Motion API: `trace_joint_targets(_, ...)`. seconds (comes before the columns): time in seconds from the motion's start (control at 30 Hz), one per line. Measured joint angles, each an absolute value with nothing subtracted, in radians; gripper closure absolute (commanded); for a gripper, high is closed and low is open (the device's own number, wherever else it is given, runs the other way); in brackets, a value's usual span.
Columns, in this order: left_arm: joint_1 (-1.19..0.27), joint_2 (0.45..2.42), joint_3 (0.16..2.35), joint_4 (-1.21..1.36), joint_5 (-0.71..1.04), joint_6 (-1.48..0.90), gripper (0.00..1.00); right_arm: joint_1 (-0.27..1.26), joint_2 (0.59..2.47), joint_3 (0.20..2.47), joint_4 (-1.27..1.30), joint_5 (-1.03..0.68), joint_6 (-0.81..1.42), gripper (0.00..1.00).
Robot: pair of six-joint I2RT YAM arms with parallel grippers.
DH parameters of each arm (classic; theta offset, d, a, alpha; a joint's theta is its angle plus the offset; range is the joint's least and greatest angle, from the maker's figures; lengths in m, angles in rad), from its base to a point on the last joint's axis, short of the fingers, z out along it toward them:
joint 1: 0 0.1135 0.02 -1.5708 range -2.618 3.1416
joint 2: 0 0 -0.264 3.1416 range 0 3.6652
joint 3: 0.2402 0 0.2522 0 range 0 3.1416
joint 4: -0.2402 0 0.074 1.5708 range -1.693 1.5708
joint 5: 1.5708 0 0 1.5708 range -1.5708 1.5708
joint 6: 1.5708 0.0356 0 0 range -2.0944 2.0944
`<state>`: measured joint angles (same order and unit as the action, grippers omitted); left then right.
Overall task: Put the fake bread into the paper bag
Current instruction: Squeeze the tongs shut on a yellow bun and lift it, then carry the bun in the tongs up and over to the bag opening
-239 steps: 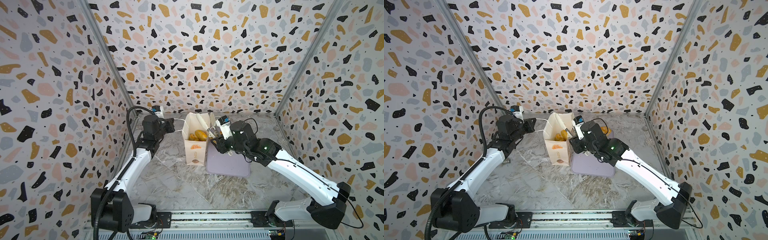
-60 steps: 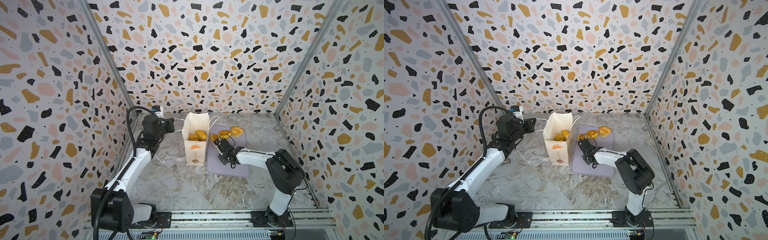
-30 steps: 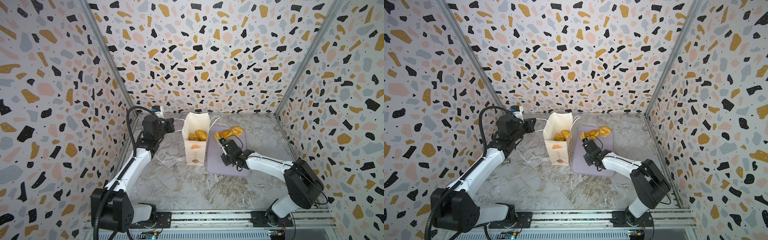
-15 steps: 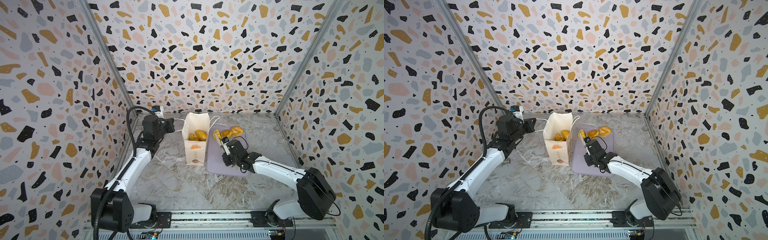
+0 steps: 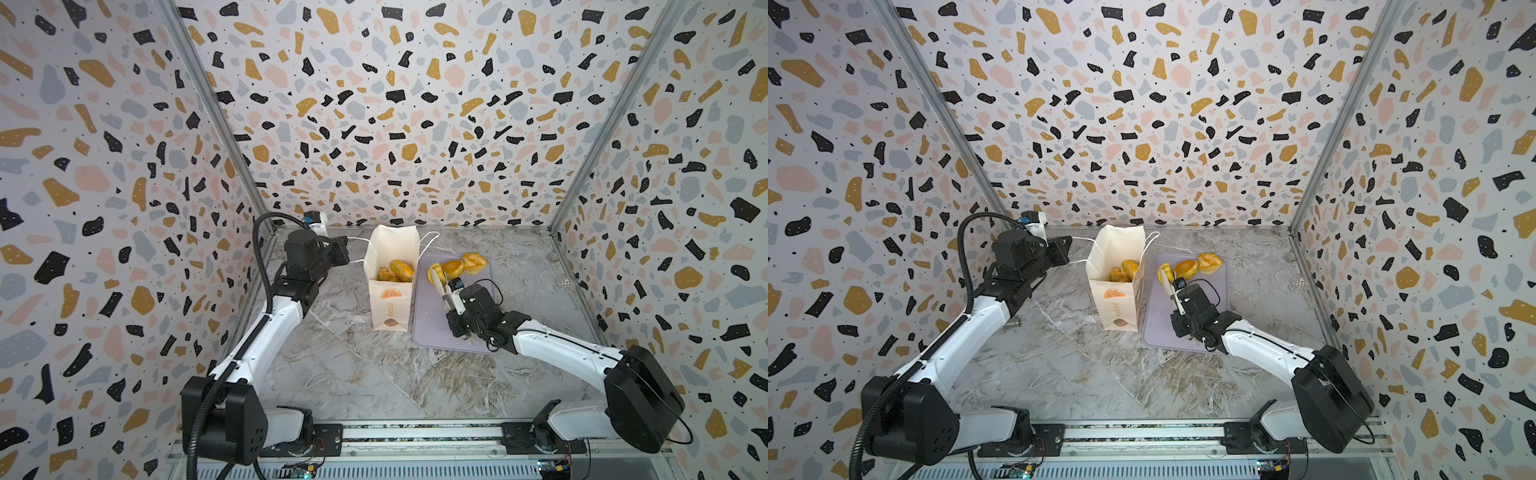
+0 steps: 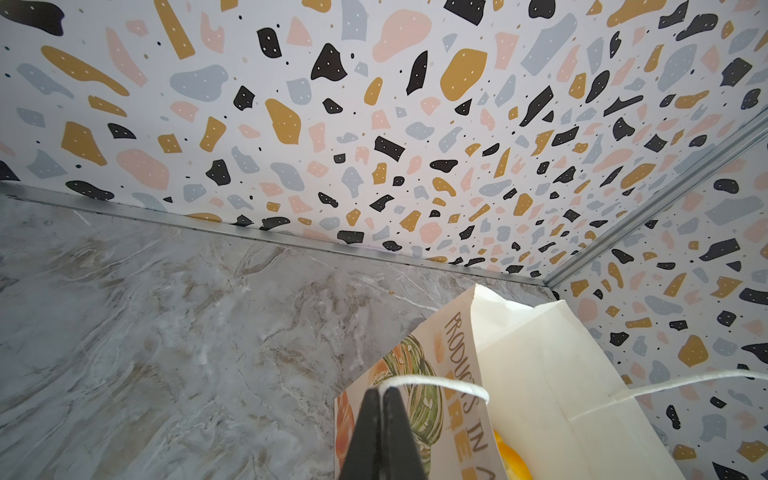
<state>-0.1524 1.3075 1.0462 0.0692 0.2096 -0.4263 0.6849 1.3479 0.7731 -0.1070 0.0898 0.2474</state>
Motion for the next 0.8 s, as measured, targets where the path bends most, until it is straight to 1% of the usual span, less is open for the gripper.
trace_joint_targets(0.8,-0.152,1.308,1.046,0.069,0.208,-0.426,1.00,0.680,1.106,0.771,-0.073,0.103,0.328,0.79)
